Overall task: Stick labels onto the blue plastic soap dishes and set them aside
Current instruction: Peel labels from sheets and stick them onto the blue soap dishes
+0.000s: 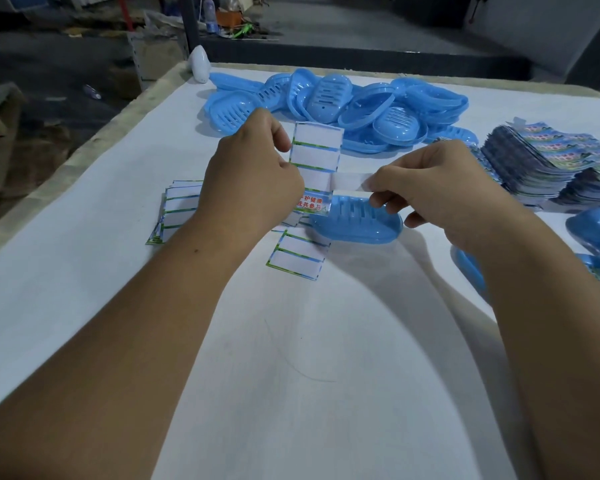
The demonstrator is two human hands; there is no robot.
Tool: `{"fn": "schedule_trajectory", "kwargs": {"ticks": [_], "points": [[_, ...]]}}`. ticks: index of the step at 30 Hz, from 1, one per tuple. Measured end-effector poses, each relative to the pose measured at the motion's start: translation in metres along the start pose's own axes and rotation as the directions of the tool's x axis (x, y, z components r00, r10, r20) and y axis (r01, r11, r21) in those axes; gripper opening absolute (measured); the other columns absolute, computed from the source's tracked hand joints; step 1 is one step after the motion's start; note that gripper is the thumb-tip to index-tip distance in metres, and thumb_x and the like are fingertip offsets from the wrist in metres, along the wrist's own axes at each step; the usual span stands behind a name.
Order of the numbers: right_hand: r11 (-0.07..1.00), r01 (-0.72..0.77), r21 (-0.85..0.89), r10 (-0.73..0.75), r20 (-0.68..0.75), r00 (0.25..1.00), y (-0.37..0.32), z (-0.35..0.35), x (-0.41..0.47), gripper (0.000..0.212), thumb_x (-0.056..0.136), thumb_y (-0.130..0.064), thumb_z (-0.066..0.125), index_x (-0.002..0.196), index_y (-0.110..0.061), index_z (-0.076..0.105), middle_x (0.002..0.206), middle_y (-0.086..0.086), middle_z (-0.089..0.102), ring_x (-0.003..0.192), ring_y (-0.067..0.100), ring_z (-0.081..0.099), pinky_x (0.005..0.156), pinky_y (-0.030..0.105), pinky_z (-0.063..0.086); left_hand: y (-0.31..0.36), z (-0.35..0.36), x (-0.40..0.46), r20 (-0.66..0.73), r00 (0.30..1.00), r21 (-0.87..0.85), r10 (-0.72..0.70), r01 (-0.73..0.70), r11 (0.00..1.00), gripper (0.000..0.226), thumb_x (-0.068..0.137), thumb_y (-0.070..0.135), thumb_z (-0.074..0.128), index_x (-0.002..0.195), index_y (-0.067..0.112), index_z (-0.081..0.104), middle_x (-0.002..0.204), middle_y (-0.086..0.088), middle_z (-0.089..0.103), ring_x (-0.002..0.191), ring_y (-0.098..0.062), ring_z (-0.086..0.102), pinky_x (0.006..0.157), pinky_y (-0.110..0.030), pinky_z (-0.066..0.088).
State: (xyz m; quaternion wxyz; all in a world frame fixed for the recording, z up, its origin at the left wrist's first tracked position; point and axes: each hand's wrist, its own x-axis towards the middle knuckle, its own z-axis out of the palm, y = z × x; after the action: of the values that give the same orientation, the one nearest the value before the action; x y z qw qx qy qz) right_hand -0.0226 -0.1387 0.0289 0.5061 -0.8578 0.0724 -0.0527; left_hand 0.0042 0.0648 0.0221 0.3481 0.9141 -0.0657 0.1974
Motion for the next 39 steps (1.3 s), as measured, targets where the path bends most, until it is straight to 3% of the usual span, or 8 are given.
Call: {"fn": "schedule_trajectory", "kwargs": {"ticks": [13,19,23,25,28,31,36,39], "points": [[0.999,-0.035,0.02,0.036,-0.023,0.999,-0.001,-0.001,-0.001,0.018,0.08,-0.023,0.074,0.069,-0.009,0.076,0.07,0.0,0.076,0.056,0.007,0.061,0.044,0.018,0.049,-0.006,-0.007,0.004,0.052,0.992,0.135,-0.114,0.106,0.985,0.014,0.084,0.019,0.058,0.096,0.024,0.054,0.099,0.0,0.064,0.091,-0.025,0.057,0.073,-0.031,0.04],[0.999,-0.034,-0.004,0.033,-0.008,0.999,-0.002,0.003,-0.002,0.024,0.079,-0.026,0.077,0.057,-0.016,0.075,0.068,-0.002,0.076,0.053,0.004,0.06,0.041,0.018,0.045,-0.016,-0.008,0.002,0.176,0.968,0.452,-0.182,0.085,0.888,0.02,0.083,0.021,0.058,0.103,0.02,0.062,0.106,-0.007,0.064,0.092,-0.032,0.058,0.073,-0.033,0.039],[1.0,-0.029,-0.004,0.029,-0.012,1.0,-0.003,0.004,-0.004,0.022,0.079,-0.027,0.077,0.062,-0.014,0.073,0.066,-0.003,0.075,0.052,0.003,0.06,0.04,0.017,0.044,-0.018,-0.007,0.002,0.151,0.976,0.56,-0.157,0.046,0.827,0.019,0.086,0.026,0.061,0.104,0.022,0.064,0.104,-0.006,0.065,0.09,-0.028,0.054,0.07,-0.034,0.039],[1.0,-0.024,-0.014,0.024,-0.017,1.0,-0.004,0.006,-0.005,0.019,0.08,-0.027,0.076,0.065,-0.015,0.073,0.065,-0.004,0.074,0.052,0.003,0.059,0.04,0.016,0.043,-0.016,-0.006,0.003,0.134,0.982,0.478,-0.133,0.054,0.877,0.016,0.085,0.031,0.062,0.098,0.024,0.067,0.099,-0.002,0.068,0.091,-0.025,0.059,0.07,-0.032,0.042],[1.0,-0.003,-0.029,0.002,-0.035,0.999,-0.005,0.01,-0.006,0.025,0.079,-0.029,0.076,0.06,-0.012,0.072,0.068,0.004,0.074,0.053,0.007,0.057,0.04,0.017,0.043,-0.003,-0.005,-0.001,0.183,0.976,0.079,-0.116,0.103,0.992,0.01,0.082,0.034,0.066,0.08,0.026,0.072,0.074,0.008,0.071,0.073,-0.009,0.065,0.057,-0.023,0.046],[0.999,0.029,-0.033,-0.031,-0.045,0.999,-0.007,0.013,-0.008,0.027,0.076,-0.031,0.078,0.06,-0.01,0.072,0.07,0.009,0.074,0.053,0.009,0.054,0.04,0.018,0.043,0.013,-0.003,-0.007,0.259,0.964,-0.234,-0.057,0.12,0.965,0.014,0.081,0.034,0.071,0.07,0.027,0.075,0.067,0.012,0.071,0.057,0.001,0.06,0.047,-0.015,0.046],[0.996,0.078,-0.034,-0.079,-0.043,0.996,-0.007,0.015,-0.009,0.02,0.078,-0.025,0.073,0.063,-0.011,0.071,0.059,-0.001,0.07,0.049,0.004,0.053,0.041,0.017,0.043,0.019,0.003,-0.014,0.36,0.933,-0.361,-0.024,0.163,0.918,0.017,0.084,0.031,0.072,0.08,0.016,0.078,0.08,-0.013,0.07,0.063,-0.007,0.052,0.052,-0.016,0.043],[0.995,0.089,-0.048,-0.091,-0.045,0.995,-0.006,0.015,-0.008,0.02,0.076,-0.026,0.072,0.061,-0.013,0.07,0.057,-0.003,0.069,0.047,0.003,0.053,0.04,0.017,0.043,0.019,0.005,-0.015,0.376,0.926,-0.381,-0.034,0.188,0.905,0.015,0.084,0.031,0.074,0.08,0.018,0.079,0.089,-0.011,0.074,0.07,-0.007,0.055,0.058,-0.016,0.046]]}}
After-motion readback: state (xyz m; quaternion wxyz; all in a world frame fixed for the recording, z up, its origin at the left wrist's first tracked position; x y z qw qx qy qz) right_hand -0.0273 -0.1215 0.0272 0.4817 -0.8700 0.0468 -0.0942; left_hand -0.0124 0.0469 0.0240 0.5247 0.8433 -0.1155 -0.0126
